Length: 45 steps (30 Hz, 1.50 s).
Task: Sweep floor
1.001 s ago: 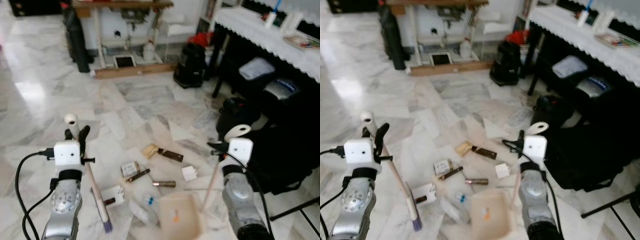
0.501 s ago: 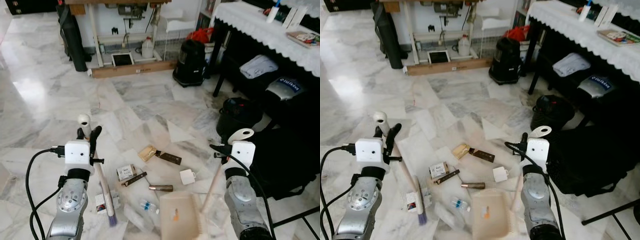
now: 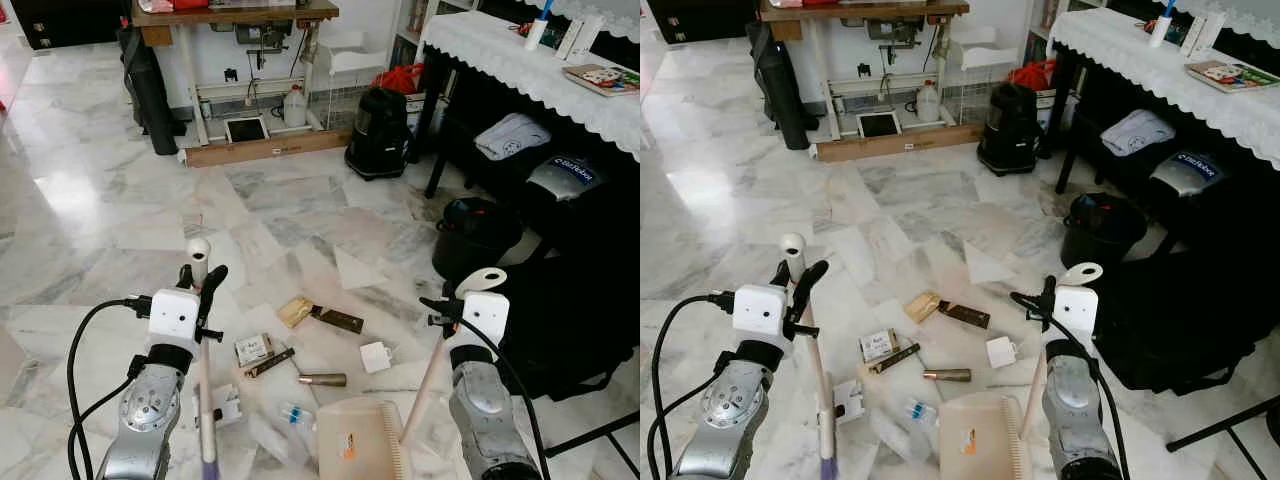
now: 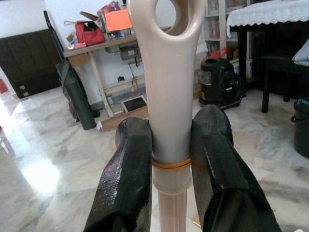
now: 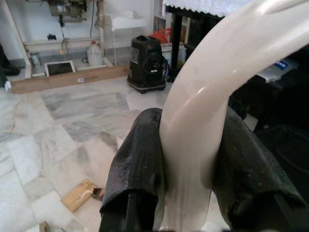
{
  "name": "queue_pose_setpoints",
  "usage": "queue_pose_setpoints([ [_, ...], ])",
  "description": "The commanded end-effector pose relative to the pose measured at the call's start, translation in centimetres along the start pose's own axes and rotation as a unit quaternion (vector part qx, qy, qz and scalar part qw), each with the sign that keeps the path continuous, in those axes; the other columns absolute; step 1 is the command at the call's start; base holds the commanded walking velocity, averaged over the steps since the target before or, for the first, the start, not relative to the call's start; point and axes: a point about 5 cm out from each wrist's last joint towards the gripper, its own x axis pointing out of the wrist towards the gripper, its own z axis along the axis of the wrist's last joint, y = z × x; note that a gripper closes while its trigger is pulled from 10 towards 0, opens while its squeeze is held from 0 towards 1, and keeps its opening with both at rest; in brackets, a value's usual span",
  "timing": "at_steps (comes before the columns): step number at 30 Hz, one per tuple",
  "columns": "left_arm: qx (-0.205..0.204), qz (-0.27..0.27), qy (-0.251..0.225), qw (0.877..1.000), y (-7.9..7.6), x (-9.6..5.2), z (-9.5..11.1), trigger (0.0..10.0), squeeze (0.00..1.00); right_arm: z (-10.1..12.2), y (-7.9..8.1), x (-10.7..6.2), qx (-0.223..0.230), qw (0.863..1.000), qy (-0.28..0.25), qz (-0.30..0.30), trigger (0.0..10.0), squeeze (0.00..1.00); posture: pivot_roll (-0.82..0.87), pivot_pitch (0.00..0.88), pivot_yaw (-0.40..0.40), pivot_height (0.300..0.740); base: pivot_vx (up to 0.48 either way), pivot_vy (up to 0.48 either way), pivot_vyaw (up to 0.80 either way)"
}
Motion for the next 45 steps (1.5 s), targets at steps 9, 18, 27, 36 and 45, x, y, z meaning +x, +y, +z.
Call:
queue_pose_setpoints([
  [9, -0.003, -0.011, -0.024, 1.0, -0.1, 1.1, 1.0, 10.0, 0.0, -0.4, 0.1, 0.4, -0.011, 1.0, 0.004, 0.005, 10.0, 0.0, 0.08, 0.044, -0.036, 0.74, 0.0, 0.0, 0.0],
  [18, -0.003, 0.005, -0.023, 1.0, 1.0, 1.6, 0.9, 10.0, 0.0, -0.7, 1.1, 0.7, -0.015, 1.0, 0.008, 0.022, 10.0, 0.0, 0.09, 0.055, -0.03, 0.74, 0.0, 0.0, 0.0],
  [27, -0.006, -0.01, -0.008, 1.0, 1.4, 1.6, 0.6, 10.0, 0.0, -1.0, 1.9, 0.7, -0.016, 0.999, 0.012, 0.032, 10.0, 0.0, 0.1, 0.058, -0.026, 0.74, 0.0, 0.0, 0.0],
  [36, -0.015, -0.034, 0.009, 0.999, 1.0, 1.3, 0.0, 10.0, 0.0, -2.1, 1.7, 0.1, -0.021, 0.999, 0.03, 0.029, 10.0, 0.0, 0.1, 0.061, -0.022, 0.74, 0.0, 0.0, 0.0],
  [45, -0.035, -0.039, 0.021, 0.998, 0.7, 1.2, -0.5, 10.0, 0.0, -2.7, 1.8, -0.2, -0.027, 0.998, 0.042, 0.028, 10.0, 0.0, 0.11, 0.068, -0.025, 0.74, 0.0, 0.0, 0.0],
])
